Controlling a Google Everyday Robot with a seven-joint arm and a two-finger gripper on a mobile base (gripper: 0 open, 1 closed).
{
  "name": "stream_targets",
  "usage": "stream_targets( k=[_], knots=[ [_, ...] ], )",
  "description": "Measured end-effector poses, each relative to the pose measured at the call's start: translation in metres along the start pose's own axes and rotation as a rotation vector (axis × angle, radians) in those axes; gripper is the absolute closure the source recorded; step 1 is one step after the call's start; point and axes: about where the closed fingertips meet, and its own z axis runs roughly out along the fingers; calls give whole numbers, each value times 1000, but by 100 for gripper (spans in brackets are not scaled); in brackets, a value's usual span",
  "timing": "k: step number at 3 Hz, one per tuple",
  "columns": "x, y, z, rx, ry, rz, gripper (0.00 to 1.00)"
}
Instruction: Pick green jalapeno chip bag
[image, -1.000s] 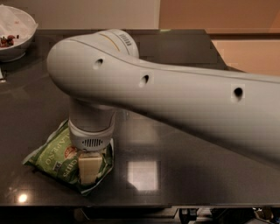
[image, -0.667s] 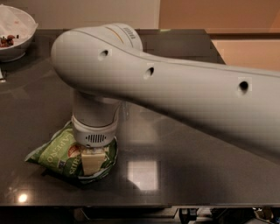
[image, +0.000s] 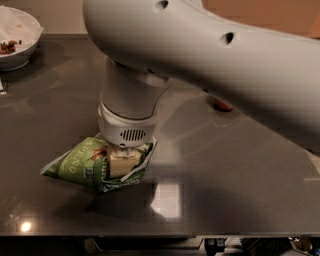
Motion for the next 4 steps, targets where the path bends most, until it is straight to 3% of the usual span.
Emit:
stream_targets(
  k=[2, 4],
  knots=[
    [8, -17, -79, 59, -46, -123, 100],
    [17, -41, -134, 93, -118, -170, 100]
  ],
)
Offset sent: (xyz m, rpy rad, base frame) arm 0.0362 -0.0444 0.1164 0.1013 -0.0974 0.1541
